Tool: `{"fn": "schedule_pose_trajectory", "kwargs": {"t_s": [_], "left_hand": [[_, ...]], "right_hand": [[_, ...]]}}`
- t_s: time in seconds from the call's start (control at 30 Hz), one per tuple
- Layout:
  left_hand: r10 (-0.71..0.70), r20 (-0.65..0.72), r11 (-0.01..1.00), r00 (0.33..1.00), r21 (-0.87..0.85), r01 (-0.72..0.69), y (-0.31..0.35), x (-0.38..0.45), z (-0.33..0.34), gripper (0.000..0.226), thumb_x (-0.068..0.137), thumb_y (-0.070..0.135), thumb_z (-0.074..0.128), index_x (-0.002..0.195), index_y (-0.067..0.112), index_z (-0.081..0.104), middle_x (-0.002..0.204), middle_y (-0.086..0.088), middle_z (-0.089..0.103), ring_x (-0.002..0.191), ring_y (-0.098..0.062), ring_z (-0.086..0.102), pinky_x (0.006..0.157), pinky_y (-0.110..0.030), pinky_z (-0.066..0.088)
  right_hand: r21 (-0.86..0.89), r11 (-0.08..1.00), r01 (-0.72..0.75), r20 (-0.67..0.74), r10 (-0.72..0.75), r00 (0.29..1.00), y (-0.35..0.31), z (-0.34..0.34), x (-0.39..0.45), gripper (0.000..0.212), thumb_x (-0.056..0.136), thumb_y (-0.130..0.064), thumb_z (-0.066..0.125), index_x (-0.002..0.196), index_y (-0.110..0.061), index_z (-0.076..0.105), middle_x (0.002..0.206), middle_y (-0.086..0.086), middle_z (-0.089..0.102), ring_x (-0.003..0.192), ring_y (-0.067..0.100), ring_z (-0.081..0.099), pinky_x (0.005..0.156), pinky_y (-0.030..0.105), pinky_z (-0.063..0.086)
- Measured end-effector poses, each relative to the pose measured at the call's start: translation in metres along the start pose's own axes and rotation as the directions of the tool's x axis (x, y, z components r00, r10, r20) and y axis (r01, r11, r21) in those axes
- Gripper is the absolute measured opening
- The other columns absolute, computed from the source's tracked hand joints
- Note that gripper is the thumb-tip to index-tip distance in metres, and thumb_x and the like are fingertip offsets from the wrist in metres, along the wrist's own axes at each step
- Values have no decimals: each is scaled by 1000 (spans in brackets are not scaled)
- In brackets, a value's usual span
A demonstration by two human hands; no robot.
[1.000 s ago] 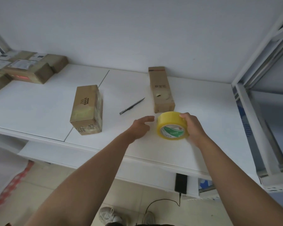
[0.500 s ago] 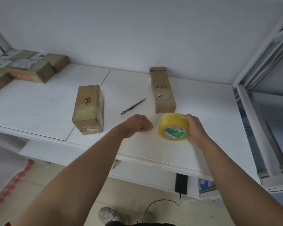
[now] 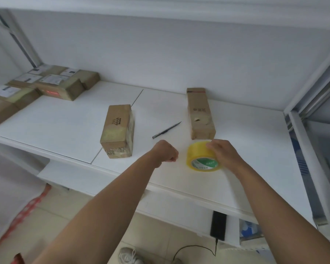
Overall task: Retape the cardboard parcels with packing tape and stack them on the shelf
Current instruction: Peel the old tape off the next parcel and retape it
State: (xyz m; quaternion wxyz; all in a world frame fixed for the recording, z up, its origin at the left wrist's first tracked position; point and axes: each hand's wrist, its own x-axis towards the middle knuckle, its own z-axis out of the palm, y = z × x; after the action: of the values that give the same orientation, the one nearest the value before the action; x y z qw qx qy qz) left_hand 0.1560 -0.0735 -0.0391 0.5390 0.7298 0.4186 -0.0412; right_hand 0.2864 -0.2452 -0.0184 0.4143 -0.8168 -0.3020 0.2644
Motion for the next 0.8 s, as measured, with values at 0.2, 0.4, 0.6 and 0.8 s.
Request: {"fn": "schedule_pose_trajectory", "kwargs": {"t_s": [0.2, 0.4, 0.6, 0.8], "left_hand": [[51, -224, 998, 973, 44, -42, -16, -23, -38, 15, 84, -2, 55, 77, -6, 67, 78, -16, 68, 75, -25, 61, 69, -32, 53], [110, -317, 990, 942, -47, -131, -14, -59, -89, 24, 85, -3, 55, 73, 14, 66, 79, -7, 69, 72, -18, 60, 67, -28, 47], [129, -464, 986, 877, -32, -162, -26, -84, -117, 17, 89, 14, 65, 73, 16, 71, 85, 4, 70, 78, -15, 62, 65, -23, 46], [175, -562, 982, 809, 38, -186, -31, -89, -147, 11, 92, 24, 65, 94, 17, 74, 103, 2, 70, 96, -16, 64, 63, -20, 45]], "right_hand": [[-328, 937, 118, 77, -98, 992, -13, 5, 10, 46, 73, -59, 44, 69, -14, 55, 72, 3, 59, 71, 22, 55, 62, 34, 39], [-497, 835, 236, 183, -164, 969, -29, 11, 17, 39, 89, -54, 58, 75, -18, 55, 76, 3, 59, 76, 25, 57, 61, 34, 39], [-487, 833, 264, 280, -137, 950, -55, 47, 20, 49, 84, -70, 57, 102, -24, 55, 93, 1, 61, 85, 21, 60, 68, 34, 46], [-561, 739, 373, 354, -193, 915, -85, 75, 22, 77, 66, -76, 71, 125, -34, 44, 107, -5, 52, 94, 20, 52, 77, 36, 48]]}}
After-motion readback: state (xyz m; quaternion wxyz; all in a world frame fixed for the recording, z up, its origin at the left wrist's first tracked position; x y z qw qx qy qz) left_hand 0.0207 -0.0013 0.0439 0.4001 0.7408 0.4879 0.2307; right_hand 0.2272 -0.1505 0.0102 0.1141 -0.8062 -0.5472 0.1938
